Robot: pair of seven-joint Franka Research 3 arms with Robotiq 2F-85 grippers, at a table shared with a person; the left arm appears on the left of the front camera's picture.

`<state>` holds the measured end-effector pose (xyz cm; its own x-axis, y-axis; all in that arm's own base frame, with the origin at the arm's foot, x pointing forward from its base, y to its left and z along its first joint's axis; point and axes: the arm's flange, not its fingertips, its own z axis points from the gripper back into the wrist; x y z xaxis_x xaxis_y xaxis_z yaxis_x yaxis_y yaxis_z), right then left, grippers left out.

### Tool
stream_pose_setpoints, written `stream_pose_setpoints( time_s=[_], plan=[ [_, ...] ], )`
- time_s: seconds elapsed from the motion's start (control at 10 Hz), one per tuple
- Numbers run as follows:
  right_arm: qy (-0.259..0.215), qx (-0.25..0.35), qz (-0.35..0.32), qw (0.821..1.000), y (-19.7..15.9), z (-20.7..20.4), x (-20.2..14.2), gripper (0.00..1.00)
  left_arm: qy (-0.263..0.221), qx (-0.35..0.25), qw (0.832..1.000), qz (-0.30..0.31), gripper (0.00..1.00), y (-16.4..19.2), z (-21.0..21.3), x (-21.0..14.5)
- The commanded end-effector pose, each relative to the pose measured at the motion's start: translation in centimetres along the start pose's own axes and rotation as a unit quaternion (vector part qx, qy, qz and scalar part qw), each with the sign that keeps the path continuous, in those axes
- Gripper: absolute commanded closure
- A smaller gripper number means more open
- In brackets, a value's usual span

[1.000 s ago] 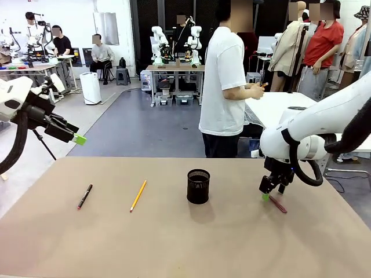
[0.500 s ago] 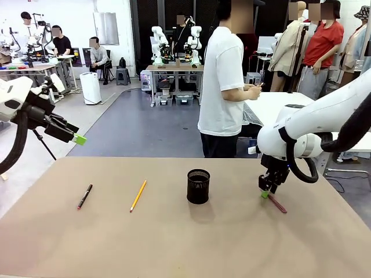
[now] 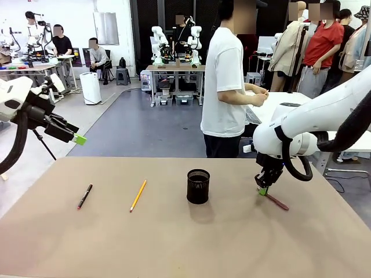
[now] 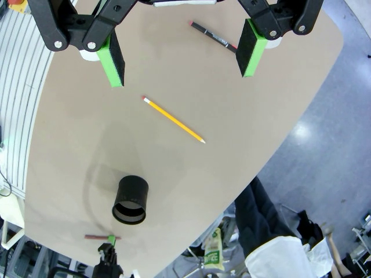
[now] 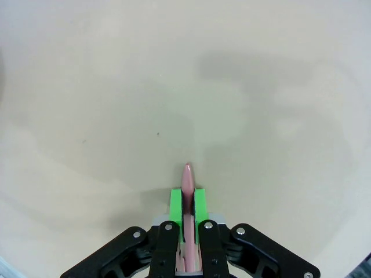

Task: Place the pens into the pen holder.
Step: Pick up a writing instrument from the table and place it into the Pen holder.

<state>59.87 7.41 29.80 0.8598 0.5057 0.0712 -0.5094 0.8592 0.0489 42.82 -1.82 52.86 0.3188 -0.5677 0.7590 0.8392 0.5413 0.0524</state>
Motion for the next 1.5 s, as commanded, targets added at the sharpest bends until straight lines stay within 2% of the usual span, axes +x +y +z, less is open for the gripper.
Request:
stream_pose_setpoints(
  time_s=[0.0,0.1,0.2,0.3,0.4,0.6,0.8,0.9,1.1,1.2,1.3,1.4],
  plan=[
    [0.005,0.005,0.013,1.000,0.9,-1.1,0.3,1.00,-0.008,-0.004,1.000,0.000,0.00,0.1,0.0,0.0],
    [-0.013,0.020,0.020,1.000,1.2,0.1,0.4,1.00,-0.008,-0.004,1.000,0.000,0.00,0.1,0.0,0.0],
    [-0.042,0.068,0.030,0.996,1.5,2.1,0.5,1.00,-0.008,-0.004,1.000,0.000,0.00,0.1,0.0,0.0],
    [-0.094,0.142,0.049,0.984,1.9,4.7,0.6,1.00,-0.008,-0.004,1.000,0.000,0.00,0.1,0.0,0.0],
    [-0.142,0.191,0.058,0.970,2.0,6.9,0.7,1.00,-0.008,-0.004,1.000,0.000,0.00,0.1,0.0,0.0],
    [-0.242,0.266,0.097,0.928,2.7,10.7,0.4,1.00,-0.008,-0.004,1.000,0.000,0.00,0.1,0.0,0.0],
    [-0.336,0.332,0.153,0.868,4.2,13.4,0.4,1.00,-0.008,-0.004,1.000,0.000,0.00,0.1,0.0,0.0],
    [-0.362,0.359,0.177,0.842,5.2,13.6,0.4,1.00,-0.008,-0.004,1.000,0.000,0.00,0.1,0.0,0.0],
    [-0.425,0.367,0.255,0.787,6.7,13.4,0.5,1.00,-0.008,-0.004,1.000,0.000,0.00,0.1,0.0,0.0],
    [-0.442,0.362,0.285,0.769,7.4,13.1,0.7,1.00,-0.008,-0.004,1.000,0.000,0.00,0.1,0.0,0.0],
    [-0.465,0.345,0.284,0.764,7.9,12.9,0.5,1.00,-0.008,-0.004,1.000,0.000,0.00,0.1,0.0,0.0],
    [-0.484,0.306,0.267,0.775,7.6,12.8,0.6,1.00,-0.008,-0.004,1.000,0.000,0.00,0.1,0.0,0.0]
  ],
)
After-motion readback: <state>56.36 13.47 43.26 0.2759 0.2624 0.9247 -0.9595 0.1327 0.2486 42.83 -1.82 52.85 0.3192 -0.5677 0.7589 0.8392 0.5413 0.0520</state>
